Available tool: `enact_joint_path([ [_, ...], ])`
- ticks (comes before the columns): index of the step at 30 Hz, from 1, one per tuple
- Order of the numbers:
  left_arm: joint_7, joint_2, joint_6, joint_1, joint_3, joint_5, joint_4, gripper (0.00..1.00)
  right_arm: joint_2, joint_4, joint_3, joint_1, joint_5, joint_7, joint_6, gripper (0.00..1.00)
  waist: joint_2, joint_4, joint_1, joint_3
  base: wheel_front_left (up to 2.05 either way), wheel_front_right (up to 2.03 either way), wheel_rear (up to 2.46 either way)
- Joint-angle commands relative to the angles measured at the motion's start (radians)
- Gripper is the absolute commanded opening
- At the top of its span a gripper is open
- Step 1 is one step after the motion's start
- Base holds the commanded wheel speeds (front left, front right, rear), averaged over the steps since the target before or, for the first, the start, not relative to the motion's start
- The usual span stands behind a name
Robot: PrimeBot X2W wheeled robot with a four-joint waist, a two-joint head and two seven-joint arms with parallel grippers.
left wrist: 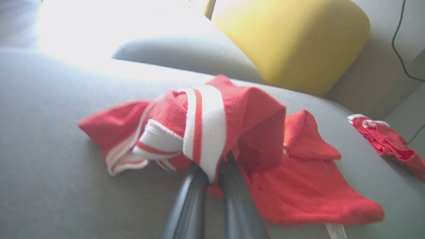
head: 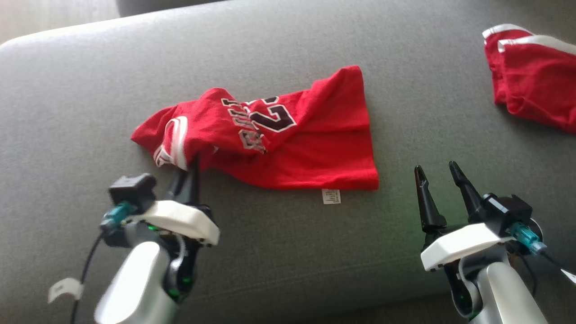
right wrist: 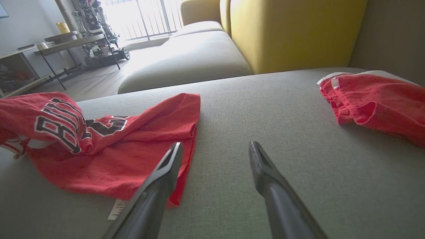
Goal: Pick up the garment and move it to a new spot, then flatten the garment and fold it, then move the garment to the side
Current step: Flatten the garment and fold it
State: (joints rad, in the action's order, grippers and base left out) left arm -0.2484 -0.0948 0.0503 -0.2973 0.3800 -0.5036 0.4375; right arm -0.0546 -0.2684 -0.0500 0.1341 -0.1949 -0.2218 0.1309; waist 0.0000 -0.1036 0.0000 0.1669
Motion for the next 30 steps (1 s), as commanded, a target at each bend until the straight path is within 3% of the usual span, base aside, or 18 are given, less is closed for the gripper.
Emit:
enact_joint_path([
  [1, -0.013, -0.037, 0.002, -0.003, -0.05, 0.033, -0.07, 0.0, 0.004, 0.023, -0.023, 0.026, -0.003, -0.016, 0.0, 1.0, 0.0, 0.021, 0.0, -0.02, 0.0, 0.0, 0.0],
  [7, -0.013, -0.108, -0.003, 0.038, -0.1, 0.086, -0.18, 0.0, 0.004, 0.01, -0.027, 0.024, -0.008, -0.02, 0.0, 1.0, 0.0, 0.051, 0.0, -0.053, 0.0, 0.0, 0.0],
  [14, 0.031, -0.207, 0.028, 0.077, -0.156, 0.098, -0.333, 0.0, 0.004, -0.002, -0.033, 0.028, -0.016, -0.026, 0.0, 1.0, 0.0, 0.079, 0.0, -0.066, 0.0, 0.0, 0.0],
  [19, 0.17, -0.272, 0.057, 0.084, -0.165, 0.109, -0.381, 0.0, 0.004, -0.009, -0.052, 0.041, -0.022, -0.029, 0.0, 1.0, 0.0, 0.072, 0.0, -0.055, 0.0, 0.0, 0.0],
  [25, 0.373, -0.323, 0.101, 0.043, -0.123, 0.162, -0.288, 0.0, 0.004, -0.019, -0.085, 0.074, -0.025, -0.032, 0.0, 1.0, 0.0, 0.028, 0.0, -0.025, 0.0, 0.0, 0.0],
  [26, 0.39, -0.323, 0.114, 0.034, -0.121, 0.171, -0.265, 0.23, 0.004, -0.021, -0.088, 0.079, -0.026, -0.033, 0.0, 1.0, 0.0, 0.02, 0.0, -0.021, 0.0, 0.0, 0.0],
  [27, 0.407, -0.323, 0.126, 0.026, -0.118, 0.178, -0.241, 0.65, 0.004, -0.024, -0.09, 0.083, -0.027, -0.033, 0.0, 1.0, 0.0, 0.013, 0.0, -0.017, 0.0, 0.0, 0.0],
  [28, 0.42, -0.324, 0.139, 0.017, -0.114, 0.19, -0.22, 1.0, 0.004, -0.025, -0.092, 0.087, -0.028, -0.034, 0.0, 1.0, 0.0, 0.007, 0.0, -0.012, 0.0, 0.0, 0.0],
  [30, 0.42, -0.32, 0.164, -0.002, -0.112, 0.208, -0.192, 1.0, 0.004, -0.028, -0.091, 0.092, -0.029, -0.035, 0.0, 1.0, 0.0, 0.001, 0.0, -0.007, 0.0, 0.0, 0.0],
])
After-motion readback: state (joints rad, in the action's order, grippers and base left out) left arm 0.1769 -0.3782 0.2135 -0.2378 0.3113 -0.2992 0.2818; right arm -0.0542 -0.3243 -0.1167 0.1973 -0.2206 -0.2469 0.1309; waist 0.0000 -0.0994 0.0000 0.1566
